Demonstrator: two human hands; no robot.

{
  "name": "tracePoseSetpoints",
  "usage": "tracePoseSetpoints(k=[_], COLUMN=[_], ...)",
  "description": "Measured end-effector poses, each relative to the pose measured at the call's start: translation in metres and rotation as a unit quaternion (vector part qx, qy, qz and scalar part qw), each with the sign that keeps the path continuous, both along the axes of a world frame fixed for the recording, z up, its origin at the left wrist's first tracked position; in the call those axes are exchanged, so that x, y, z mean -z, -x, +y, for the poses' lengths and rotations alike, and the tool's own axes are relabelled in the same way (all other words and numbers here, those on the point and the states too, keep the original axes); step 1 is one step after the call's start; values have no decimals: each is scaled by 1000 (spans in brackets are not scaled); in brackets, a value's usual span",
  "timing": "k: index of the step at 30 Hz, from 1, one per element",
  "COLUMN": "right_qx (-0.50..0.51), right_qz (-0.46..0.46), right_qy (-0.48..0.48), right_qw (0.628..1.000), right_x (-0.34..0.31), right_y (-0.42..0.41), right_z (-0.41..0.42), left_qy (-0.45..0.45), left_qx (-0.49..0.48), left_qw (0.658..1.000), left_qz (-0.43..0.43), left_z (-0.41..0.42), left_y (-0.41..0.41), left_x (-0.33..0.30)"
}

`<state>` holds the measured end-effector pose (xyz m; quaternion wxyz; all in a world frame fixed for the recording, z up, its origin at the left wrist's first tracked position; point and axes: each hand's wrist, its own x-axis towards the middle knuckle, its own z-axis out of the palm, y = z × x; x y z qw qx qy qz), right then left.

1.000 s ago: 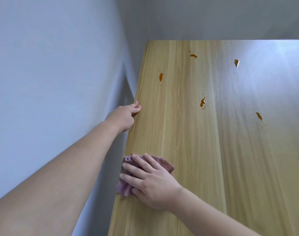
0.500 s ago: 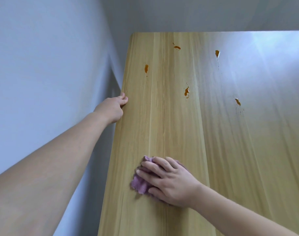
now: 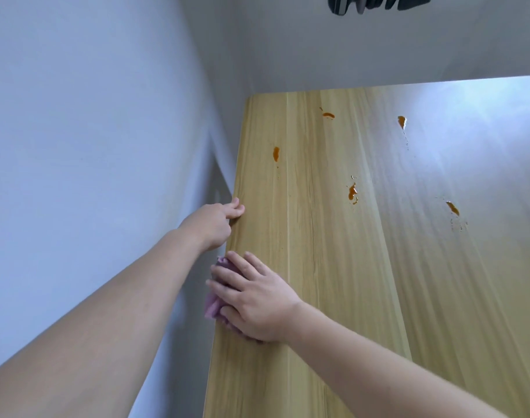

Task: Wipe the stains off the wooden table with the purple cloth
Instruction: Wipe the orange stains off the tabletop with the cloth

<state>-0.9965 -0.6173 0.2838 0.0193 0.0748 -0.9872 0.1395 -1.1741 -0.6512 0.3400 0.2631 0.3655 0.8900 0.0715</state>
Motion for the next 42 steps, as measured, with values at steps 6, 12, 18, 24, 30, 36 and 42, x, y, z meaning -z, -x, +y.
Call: tracePoseSetpoints(k=[6,12,18,24,30,36,42], right_qx=[152,391,232,334,560,586,320], right_qz=[-38,-88,-35,-60,-113,-126,-42], right_qy=[-2,-30,18,21,-4,-12,46], right_qw=[988,916,972,940,821,800,945], right_x=[-6,-5,-4,-1,-5,-4,-3], right_y=[-5,-38,-33,-82,-171,-129,-99], right_z=[85,158,75,169,289,279,212], left_qy=[60,87,-25,-6,-19,-9,-8], left_qx=[33,-41,-213,-287,-329,-375,-376], left_qw=[997,991,969,947,937,912,905], left_qz=[45,91,123,140,118,167,196], left_z=[10,31,50,68,132,156,162], left_y=[2,-17,-92,-120,-162,-176,-179], left_x=[-4,-3,30,40,39,52,55])
